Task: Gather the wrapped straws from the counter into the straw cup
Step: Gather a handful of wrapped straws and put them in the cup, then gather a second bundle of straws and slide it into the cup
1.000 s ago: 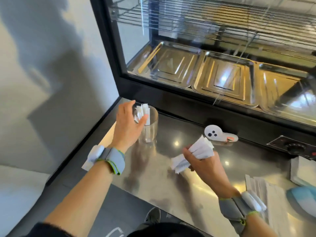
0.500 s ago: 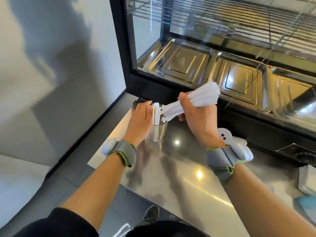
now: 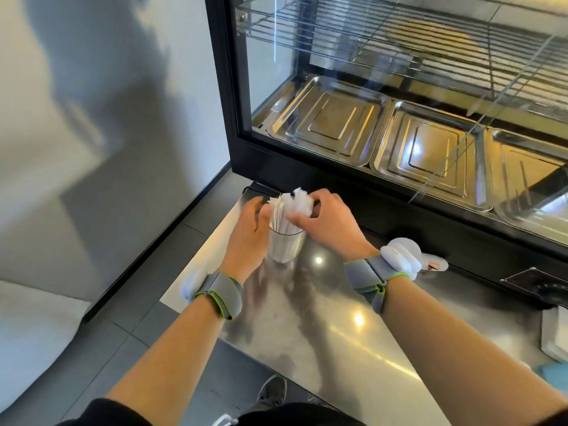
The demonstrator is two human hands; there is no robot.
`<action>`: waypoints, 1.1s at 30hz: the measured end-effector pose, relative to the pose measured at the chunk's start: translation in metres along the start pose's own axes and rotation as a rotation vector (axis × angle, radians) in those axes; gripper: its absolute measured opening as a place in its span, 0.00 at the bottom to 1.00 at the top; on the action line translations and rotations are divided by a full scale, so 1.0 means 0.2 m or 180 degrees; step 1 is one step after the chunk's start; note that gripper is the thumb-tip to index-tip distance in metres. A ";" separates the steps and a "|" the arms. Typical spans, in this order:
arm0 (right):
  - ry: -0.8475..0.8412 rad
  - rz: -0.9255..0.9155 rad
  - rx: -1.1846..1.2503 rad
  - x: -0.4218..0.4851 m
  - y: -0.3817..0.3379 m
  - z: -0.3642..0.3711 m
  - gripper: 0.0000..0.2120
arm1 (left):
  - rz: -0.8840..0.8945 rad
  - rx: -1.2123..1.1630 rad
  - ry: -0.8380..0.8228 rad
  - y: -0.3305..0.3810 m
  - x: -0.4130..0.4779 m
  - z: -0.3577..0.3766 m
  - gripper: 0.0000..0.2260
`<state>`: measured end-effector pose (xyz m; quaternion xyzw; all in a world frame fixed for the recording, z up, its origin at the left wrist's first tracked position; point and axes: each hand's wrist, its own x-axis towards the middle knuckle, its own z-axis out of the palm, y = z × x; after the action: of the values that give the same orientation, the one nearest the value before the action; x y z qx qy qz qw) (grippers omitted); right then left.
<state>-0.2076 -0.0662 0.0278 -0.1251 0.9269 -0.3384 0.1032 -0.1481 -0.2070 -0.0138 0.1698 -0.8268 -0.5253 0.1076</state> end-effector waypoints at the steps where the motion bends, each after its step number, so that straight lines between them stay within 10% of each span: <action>1: -0.0127 -0.0032 -0.0013 0.00 0.01 -0.01 0.26 | 0.0011 -0.0009 0.0087 -0.01 -0.02 0.00 0.13; 11: -0.0603 0.0245 0.0224 -0.18 0.23 -0.06 0.22 | -0.0940 0.0499 -0.0353 -0.20 -0.21 0.06 0.09; 33: -0.0151 0.1682 -0.0095 -0.72 0.84 -0.20 0.24 | 0.0401 0.1360 -0.2182 -0.01 -0.32 0.52 0.18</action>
<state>-0.1100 0.1251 -0.0363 0.1118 0.9297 -0.2829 0.2078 -0.1251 -0.0960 -0.0598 -0.0476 -0.9141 -0.3603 -0.1800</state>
